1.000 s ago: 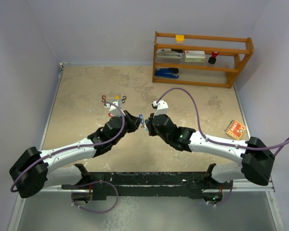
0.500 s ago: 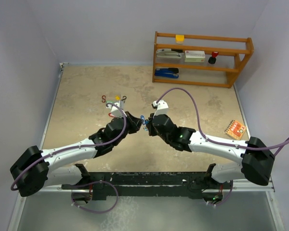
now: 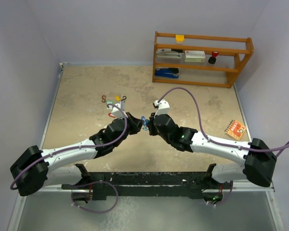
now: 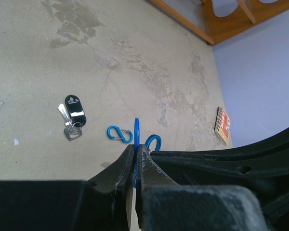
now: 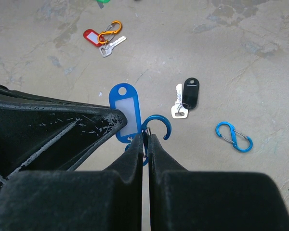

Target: Put the keys on the keyring

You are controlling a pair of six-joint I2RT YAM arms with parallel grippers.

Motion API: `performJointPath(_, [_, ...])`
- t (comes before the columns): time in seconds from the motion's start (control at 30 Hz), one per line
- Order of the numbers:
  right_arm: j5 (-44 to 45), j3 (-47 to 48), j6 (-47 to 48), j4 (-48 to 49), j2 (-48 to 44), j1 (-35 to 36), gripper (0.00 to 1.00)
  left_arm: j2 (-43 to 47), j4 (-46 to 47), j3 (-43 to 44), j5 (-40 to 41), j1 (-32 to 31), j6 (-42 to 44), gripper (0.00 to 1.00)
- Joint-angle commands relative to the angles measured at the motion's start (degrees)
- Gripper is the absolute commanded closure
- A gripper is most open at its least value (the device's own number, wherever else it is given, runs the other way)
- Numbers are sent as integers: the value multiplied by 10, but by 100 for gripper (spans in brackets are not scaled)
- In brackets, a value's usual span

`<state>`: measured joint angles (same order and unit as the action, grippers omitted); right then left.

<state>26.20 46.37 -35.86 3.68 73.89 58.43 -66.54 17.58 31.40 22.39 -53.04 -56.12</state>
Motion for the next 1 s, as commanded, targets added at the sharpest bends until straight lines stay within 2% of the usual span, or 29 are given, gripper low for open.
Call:
performJointPath(0.0, [16,-4,-5,9,-19,0,100,7,22,23,12,-6,9,100])
performJointPath(0.97, [67,-20,-11,-2,-49,-4,100,36,10,-3,33,-34,-4,100])
